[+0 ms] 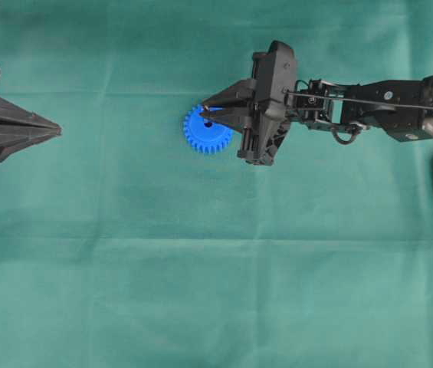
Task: Insert the shaft placed at a random location into the center hole of the medium gear at another random location.
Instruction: 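Lower the shaft into the gear's center hole with the right gripper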
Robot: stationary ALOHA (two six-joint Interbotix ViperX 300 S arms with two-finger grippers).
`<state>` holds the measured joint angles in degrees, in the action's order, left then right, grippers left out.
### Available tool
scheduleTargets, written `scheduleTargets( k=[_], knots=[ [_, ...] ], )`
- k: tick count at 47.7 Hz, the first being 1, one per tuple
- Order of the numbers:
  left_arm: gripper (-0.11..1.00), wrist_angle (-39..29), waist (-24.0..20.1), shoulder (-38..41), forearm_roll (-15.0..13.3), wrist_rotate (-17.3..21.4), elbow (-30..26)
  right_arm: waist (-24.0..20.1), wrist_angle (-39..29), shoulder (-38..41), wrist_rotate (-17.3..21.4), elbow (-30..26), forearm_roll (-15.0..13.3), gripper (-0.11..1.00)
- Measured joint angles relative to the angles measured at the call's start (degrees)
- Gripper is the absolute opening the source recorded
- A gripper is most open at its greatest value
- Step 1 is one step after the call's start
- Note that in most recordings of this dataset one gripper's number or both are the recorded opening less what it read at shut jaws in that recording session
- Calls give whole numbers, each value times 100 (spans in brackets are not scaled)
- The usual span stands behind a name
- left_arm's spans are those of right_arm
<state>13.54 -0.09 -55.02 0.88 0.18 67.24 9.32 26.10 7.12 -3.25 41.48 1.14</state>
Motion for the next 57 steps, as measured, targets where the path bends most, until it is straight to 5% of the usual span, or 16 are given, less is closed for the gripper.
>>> scheduleTargets(
  k=[57],
  knots=[
    [0, 35, 0, 0, 9, 0, 0, 0, 79, 589, 9, -88, 9, 14]
  ],
)
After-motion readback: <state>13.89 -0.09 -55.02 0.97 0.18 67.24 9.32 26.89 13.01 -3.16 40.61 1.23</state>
